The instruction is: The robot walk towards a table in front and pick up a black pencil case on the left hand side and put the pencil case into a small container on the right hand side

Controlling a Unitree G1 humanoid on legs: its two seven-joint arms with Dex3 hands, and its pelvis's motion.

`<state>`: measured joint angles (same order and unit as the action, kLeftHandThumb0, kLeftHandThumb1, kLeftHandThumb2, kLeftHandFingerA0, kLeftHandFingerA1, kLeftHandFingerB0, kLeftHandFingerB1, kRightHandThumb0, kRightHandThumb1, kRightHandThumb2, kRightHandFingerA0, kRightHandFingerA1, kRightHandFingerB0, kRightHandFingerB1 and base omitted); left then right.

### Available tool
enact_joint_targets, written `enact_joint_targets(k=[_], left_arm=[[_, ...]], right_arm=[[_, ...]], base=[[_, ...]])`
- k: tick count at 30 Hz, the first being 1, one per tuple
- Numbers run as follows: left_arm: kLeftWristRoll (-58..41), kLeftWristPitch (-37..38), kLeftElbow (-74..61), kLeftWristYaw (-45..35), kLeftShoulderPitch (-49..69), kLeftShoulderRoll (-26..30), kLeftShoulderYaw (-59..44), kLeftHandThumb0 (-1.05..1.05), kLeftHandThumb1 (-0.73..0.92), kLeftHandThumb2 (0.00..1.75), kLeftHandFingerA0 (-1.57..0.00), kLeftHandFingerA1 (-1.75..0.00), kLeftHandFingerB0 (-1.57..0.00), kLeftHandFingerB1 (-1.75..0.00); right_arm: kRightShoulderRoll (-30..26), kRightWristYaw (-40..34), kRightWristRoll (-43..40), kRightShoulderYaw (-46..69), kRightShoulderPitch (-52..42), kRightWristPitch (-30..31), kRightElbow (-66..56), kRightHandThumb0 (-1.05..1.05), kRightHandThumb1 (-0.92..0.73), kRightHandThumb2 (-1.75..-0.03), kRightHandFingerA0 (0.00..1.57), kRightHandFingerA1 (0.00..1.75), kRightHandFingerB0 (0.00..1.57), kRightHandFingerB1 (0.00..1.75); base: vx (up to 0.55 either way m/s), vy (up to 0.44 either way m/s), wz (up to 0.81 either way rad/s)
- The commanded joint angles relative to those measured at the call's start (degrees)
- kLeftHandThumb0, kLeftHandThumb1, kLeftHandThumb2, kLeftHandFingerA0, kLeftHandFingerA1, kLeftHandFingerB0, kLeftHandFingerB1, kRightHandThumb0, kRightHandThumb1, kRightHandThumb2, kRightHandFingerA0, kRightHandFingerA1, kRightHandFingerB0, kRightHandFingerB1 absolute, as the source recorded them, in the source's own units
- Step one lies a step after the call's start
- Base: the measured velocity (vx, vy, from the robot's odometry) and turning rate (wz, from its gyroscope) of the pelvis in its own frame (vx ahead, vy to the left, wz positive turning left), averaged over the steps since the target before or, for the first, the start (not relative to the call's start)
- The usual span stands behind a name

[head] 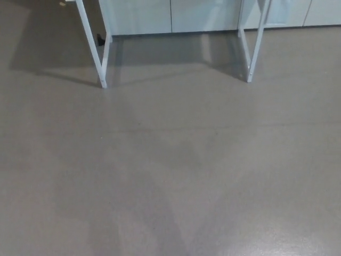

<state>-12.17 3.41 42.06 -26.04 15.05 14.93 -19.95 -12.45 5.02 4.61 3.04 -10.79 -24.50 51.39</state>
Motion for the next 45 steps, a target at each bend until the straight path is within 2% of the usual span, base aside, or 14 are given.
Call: enact_joint_targets(k=[1, 7, 10, 12, 13, 16, 17, 18, 19, 24, 25, 26, 30, 45], left_arm=[[-0.12, 1.14, 0.23, 0.30, -0.22, 1.26, -0.01, -0.09, 0.51, 0.96, -0.28, -0.57, -0.13, -0.49], [0.64, 1.74, 0.84, 0.87, -0.38, 1.82, 0.78, -0.12, 0.71, 0.61, -0.39, -0.42, -0.24, -0.33], [-0.28, 0.44, 0.28, 1.11, -0.44, 1.49, 0.43, -0.06, 0.51, 0.96, -0.29, -0.58, -0.14, -0.50], [-0.67, 0.16, -0.18, 0.55, 0.50, 1.39, 0.36, -0.09, 0.69, 0.60, -0.39, -0.44, -0.25, -0.33], [-0.51, -0.03, -0.52, 0.77, 1.22, 1.39, 0.42, -0.06, 0.50, 0.95, -0.29, -0.58, -0.14, -0.50], [-0.11, 0.80, 1.39, 0.49, 0.79, 1.85, 0.64, -0.10, 0.70, 0.61, -0.39, -0.43, -0.26, -0.33], [0.20, 1.89, 1.28, 0.02, 1.14, 1.99, 0.93, -0.07, 0.51, 0.97, -0.28, -0.57, -0.14, -0.50], [0.22, 1.89, 1.21, -0.19, 1.26, 2.04, 1.12, -0.11, 0.74, 0.62, -0.37, -0.43, -0.24, -0.33], [0.17, 1.76, 1.19, -0.20, 1.32, 2.08, 1.22, -0.08, 0.52, 0.97, -0.26, -0.56, -0.13, -0.49], [0.18, 2.61, 2.67, -0.75, 0.96, 2.31, 1.42, -0.09, 0.53, 0.97, -0.26, -0.56, -0.12, -0.49], [0.24, 2.75, 3.06, -0.83, 0.76, 2.44, 1.46, -0.13, 0.73, 0.62, -0.37, -0.42, -0.24, -0.33], [0.46, 3.12, 3.20, -0.85, 0.80, 2.59, 1.62, -0.10, 0.53, 0.98, -0.27, -0.56, -0.12, -0.49], [0.41, 2.89, 2.38, -0.51, 1.22, 2.43, 1.71, -0.12, 0.75, 0.62, -0.39, -0.41, -0.27, -0.33], [1.30, 3.46, 0.93, 1.20, 3.62, 2.22, 2.83, -0.10, 0.45, 0.91, -0.32, -0.58, -0.15, -0.50]], right_arm=[[-0.33, -1.00, 0.41, -0.23, 0.08, -0.63, -0.18, -0.19, -0.47, -0.90, 0.39, 0.61, 0.15, 0.50], [-0.34, -1.12, 0.37, -0.31, -0.02, -1.20, 0.39, -0.19, -0.47, -0.90, 0.38, 0.61, 0.15, 0.50], [-0.31, -1.26, 0.45, -0.30, -0.16, -0.95, 0.01, -0.19, -0.47, -0.90, 0.38, 0.60, 0.14, 0.50], [-0.03, -1.18, 0.13, -0.07, -1.18, -0.64, -0.04, -0.17, -0.48, -0.90, 0.36, 0.59, 0.13, 0.49], [-0.06, -1.46, 0.53, -0.28, -1.83, -1.23, 0.31, -0.18, -0.47, -0.90, 0.37, 0.60, 0.14, 0.49], [0.05, -1.87, 0.79, -0.37, -2.18, -2.22, 1.30, -0.18, -0.47, -0.90, 0.39, 0.61, 0.15, 0.50], [0.04, -2.05, 0.96, -0.44, -2.20, -2.69, 1.47, -0.18, -0.47, -0.90, 0.39, 0.61, 0.17, 0.51], [0.04, -2.06, 0.88, -0.34, -2.40, -2.99, 1.72, -0.18, -0.47, -0.90, 0.38, 0.61, 0.17, 0.51], [0.06, -2.03, 0.76, -0.27, -2.42, -3.17, 1.98, -0.18, -0.47, -0.90, 0.38, 0.61, 0.17, 0.51], [0.03, -1.97, 0.59, -0.24, -2.39, -4.35, 3.25, -0.18, -0.47, -0.90, 0.37, 0.61, 0.16, 0.51], [0.12, -2.11, 0.61, -0.25, -2.39, -4.48, 3.42, -0.18, -0.47, -0.90, 0.38, 0.61, 0.16, 0.51], [0.16, -2.04, 0.57, -0.26, -2.42, -4.65, 3.53, -0.17, -0.47, -0.90, 0.38, 0.61, 0.16, 0.51], [-0.01, -2.31, 0.98, -0.54, -2.32, -4.91, 3.82, -0.18, -0.47, -0.90, 0.38, 0.61, 0.15, 0.50], [0.06, -3.26, 1.53, -0.70, -4.72, -5.69, 4.10, -0.17, -0.47, -0.89, 0.39, 0.61, 0.17, 0.51]], base=[[0.18, 0.170, -0.09], [0.20, 0.211, -0.01], [0.17, 0.001, 0.08], [0.19, -0.057, 0.09], [0.22, -0.124, 0.07], [0.22, -0.185, 0.18], [0.24, -0.397, 0.16], [0.24, -0.345, 0.45], [0.21, -0.235, 0.20], [0.20, -0.067, -0.03], [0.22, 0.028, -0.08], [0.22, 0.075, -0.13], [0.24, 0.144, -0.16], [0.32, 0.081, 0.04]])
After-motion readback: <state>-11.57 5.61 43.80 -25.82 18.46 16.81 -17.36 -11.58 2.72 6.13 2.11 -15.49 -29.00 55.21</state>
